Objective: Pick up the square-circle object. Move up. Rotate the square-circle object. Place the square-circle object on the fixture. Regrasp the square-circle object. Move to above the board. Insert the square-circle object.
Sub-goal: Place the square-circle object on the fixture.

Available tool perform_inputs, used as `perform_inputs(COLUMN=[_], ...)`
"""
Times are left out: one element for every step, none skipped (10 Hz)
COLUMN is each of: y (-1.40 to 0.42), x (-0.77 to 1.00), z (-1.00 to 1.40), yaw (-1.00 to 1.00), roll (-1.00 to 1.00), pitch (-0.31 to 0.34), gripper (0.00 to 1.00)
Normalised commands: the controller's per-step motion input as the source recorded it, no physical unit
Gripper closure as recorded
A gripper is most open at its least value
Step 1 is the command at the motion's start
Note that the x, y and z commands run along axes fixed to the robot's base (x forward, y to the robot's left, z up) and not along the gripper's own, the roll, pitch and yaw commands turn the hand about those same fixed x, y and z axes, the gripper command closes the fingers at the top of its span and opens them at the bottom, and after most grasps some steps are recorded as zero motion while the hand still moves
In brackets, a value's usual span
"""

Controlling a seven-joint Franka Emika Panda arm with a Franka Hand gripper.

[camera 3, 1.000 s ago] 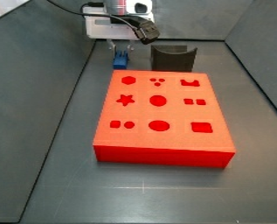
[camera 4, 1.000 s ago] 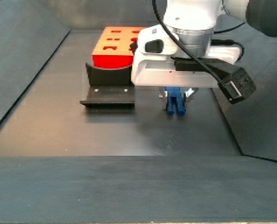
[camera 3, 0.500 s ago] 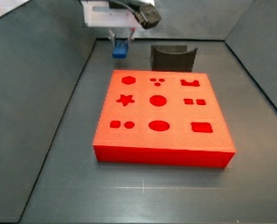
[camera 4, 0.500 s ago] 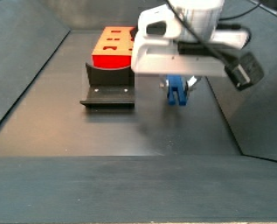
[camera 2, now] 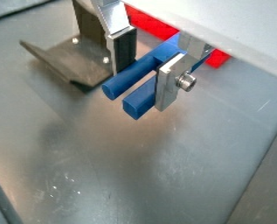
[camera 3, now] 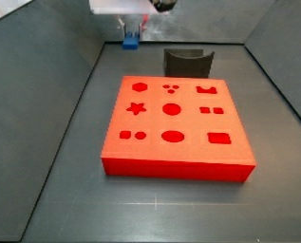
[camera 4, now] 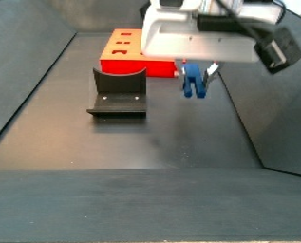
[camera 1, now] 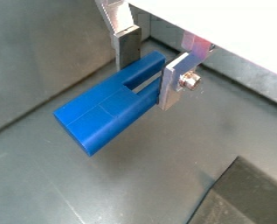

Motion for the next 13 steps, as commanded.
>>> perform_inputs(y=[0.0,0.0,0.0,0.01,0.0,0.0,0.0,0.01,0.01,0.0,-0.87,-0.86,-0.82], x=[-0.02,-0.02,-0.03,-0.03,-0.03,-0.03,-0.02,-0.01,0.0,0.01,1.0,1.0,1.0], z=[1.0,1.0,1.0,1.0,0.93,0.84,0.65,0.46,0.31,0.22,0.3,0.28,0.26], yaw=[-0.02,-0.01,-0.01,0.0,0.01,0.02,0.03,0.03,0.03,0.03,0.12,0.12,0.09], roll=[0.06,0.08,0.09,0.11,0.12,0.12,0.11,0.11,0.12,0.11,0.1,0.1,0.1], pitch=[0.048,0.056,0.065,0.074,0.079,0.081,0.086,0.095,0.104,0.109,0.114,0.128,0.152], gripper=[1.0,1.0,1.0,1.0,1.0,1.0,1.0,1.0,1.0,1.0,1.0,1.0,1.0])
